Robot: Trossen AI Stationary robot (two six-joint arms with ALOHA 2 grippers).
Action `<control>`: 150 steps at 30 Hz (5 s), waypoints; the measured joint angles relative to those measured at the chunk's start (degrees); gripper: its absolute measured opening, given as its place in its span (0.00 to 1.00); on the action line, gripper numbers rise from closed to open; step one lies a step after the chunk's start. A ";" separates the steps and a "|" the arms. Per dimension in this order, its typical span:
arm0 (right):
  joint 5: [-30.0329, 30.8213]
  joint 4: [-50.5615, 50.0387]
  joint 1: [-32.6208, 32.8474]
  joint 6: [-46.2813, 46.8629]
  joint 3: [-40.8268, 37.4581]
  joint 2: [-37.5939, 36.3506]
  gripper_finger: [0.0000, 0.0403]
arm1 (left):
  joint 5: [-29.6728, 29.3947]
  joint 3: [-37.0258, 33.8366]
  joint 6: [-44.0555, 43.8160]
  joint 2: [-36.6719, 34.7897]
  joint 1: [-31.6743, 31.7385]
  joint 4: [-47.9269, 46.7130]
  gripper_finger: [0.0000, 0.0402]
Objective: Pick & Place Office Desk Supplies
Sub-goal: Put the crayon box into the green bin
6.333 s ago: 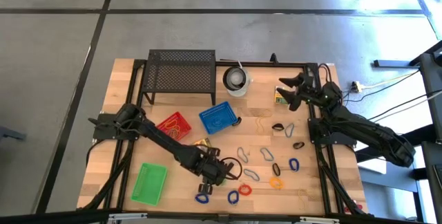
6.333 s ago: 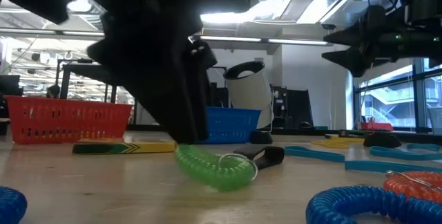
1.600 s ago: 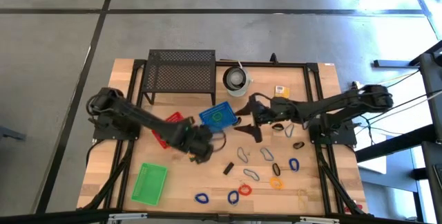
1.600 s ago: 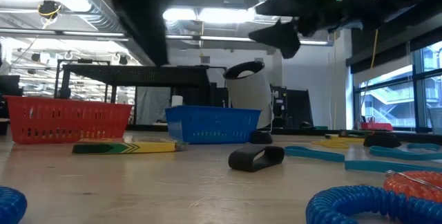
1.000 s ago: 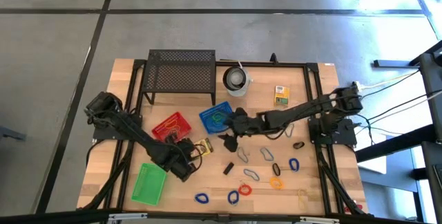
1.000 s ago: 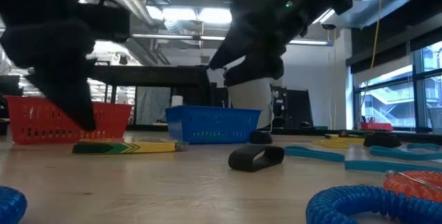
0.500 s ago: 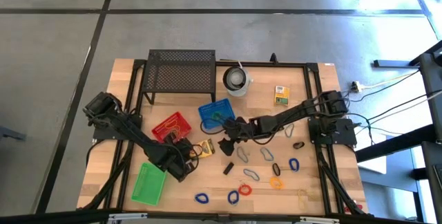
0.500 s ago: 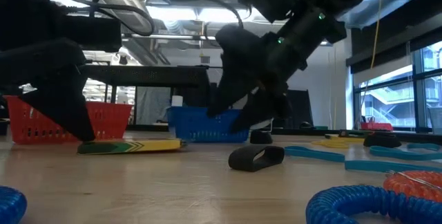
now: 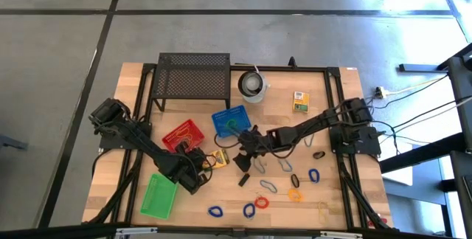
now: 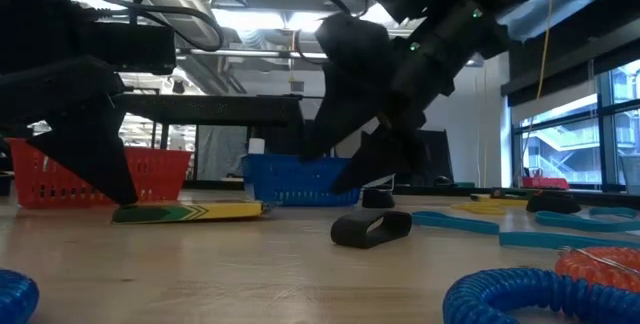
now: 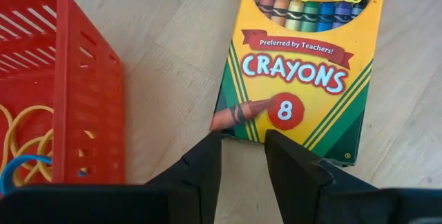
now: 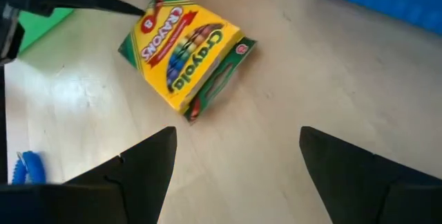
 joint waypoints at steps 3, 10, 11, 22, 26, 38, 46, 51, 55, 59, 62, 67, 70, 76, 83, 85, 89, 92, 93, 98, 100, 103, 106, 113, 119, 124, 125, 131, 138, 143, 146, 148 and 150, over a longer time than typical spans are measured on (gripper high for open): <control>2.02 0.83 0.61 1.17 0.00 0.02 0.77 | -0.05 -0.01 0.00 0.00 0.01 0.08 0.28; 4.83 2.82 0.85 2.76 0.01 0.74 0.77 | -0.25 -0.15 4.87 0.19 0.14 5.30 0.27; 4.76 2.93 0.85 3.15 0.00 1.18 0.77 | -0.07 -0.13 5.46 0.20 0.23 5.92 0.27; -0.08 9.32 0.92 5.37 0.09 5.70 0.77 | 0.48 -0.13 7.09 0.17 1.60 6.83 0.27; -0.90 9.83 0.92 5.17 0.07 5.75 0.77 | 0.24 -0.13 7.74 0.17 1.66 7.04 0.27; -1.76 10.31 1.53 5.15 0.04 5.86 0.72 | 0.55 -0.13 8.82 0.17 2.76 10.90 0.27; -2.71 9.41 1.55 4.30 0.00 5.86 0.55 | 0.72 -0.13 10.57 0.17 4.46 12.11 0.26; -2.94 8.80 1.55 3.62 -0.02 5.90 0.43 | 0.71 -0.13 12.45 0.17 4.72 13.00 0.27; -3.24 8.27 1.31 2.87 -0.02 5.90 0.34 | 0.72 -0.11 12.47 0.17 4.72 13.07 0.26; -3.54 8.13 1.05 2.54 -0.04 5.92 0.25 | 0.79 -0.11 12.46 0.16 4.72 13.07 0.27; -3.52 8.05 1.05 2.31 -0.04 5.92 0.19 | 0.81 -0.10 12.46 0.15 4.72 13.16 0.28; -3.45 8.08 1.00 1.03 -0.04 5.92 0.08 | 0.90 -0.08 12.46 0.13 4.72 13.18 0.28; -3.31 8.11 0.80 0.54 -0.04 5.92 0.02 | 0.92 -0.07 12.46 0.11 4.72 13.18 0.28; -3.34 8.23 0.68 -2.57 -0.04 5.92 0.02 | 0.90 0.10 12.46 0.11 4.72 13.47 0.28; -5.88 8.10 0.64 -11.59 -0.04 3.53 0.01 | 0.78 5.52 19.44 -0.76 4.42 10.14 0.28; -6.07 7.48 0.81 -15.84 -0.04 2.56 0.01 | 0.70 7.50 21.52 -0.81 4.42 9.66 0.28; -6.29 6.59 1.44 -25.71 -0.04 1.41 0.01 | 0.29 10.75 25.63 -0.81 4.42 9.21 0.28; -6.36 5.98 1.77 -31.13 -0.04 1.36 0.01 | -0.16 13.08 28.08 -0.81 4.62 8.89 0.28; -6.35 5.63 1.84 -32.55 -0.04 1.36 0.01 | -0.26 14.19 29.11 -0.81 4.73 8.14 0.28; -6.26 5.58 1.86 -38.24 -0.04 1.34 0.00 | -1.54 19.44 31.58 -0.81 5.60 3.24 0.29; -6.03 5.48 1.86 -39.58 -0.04 0.80 0.00 | -1.79 20.56 31.53 -0.81 6.05 2.01 0.31; -4.48 4.78 1.94 -41.03 -0.02 -0.15 0.00 | -0.79 20.72 29.98 -0.81 6.68 0.49 0.38; -3.22 4.13 1.92 -42.42 0.00 -1.05 0.00 | 0.21 20.72 27.70 -0.81 7.16 -1.38 0.47; -0.52 3.40 2.19 -46.92 -0.02 -1.69 0.00 | -0.13 20.70 24.68 -0.81 8.11 -2.14 0.59; 7.52 3.42 3.59 -52.81 -0.02 -1.93 0.01 | 0.47 20.70 20.90 -0.81 8.48 -2.34 0.60; 10.68 3.27 4.71 -55.01 -0.02 -2.89 0.01 | 4.85 20.68 20.23 -1.97 8.13 -3.17 0.60; 10.69 3.60 4.72 -55.11 0.00 -2.97 0.01 | 5.13 20.68 19.86 -2.69 8.10 -4.02 0.60; 10.61 2.88 4.70 -54.21 -0.02 -3.39 0.01 | 0.29 20.65 15.17 -7.80 7.68 -11.39 0.60; 10.70 3.85 4.70 -54.23 -0.02 -3.61 0.01 | -4.67 20.65 12.39 -6.58 5.71 -12.26 0.60; 10.89 4.60 4.70 -54.46 -0.02 -5.40 0.01 | -4.87 20.63 11.32 -4.16 5.03 -12.32 0.60; 11.12 4.94 4.70 -54.90 -0.02 -6.27 0.01 | -4.94 20.63 10.45 -3.67 5.05 -12.40 0.60; 11.82 5.68 4.74 -55.83 -0.02 -6.36 0.01 | -5.81 20.63 10.43 -3.61 5.05 -12.60 0.60; 11.91 6.08 4.78 -56.58 -0.02 -6.36 0.01 | -7.11 20.63 11.10 -3.56 5.05 -12.72 0.60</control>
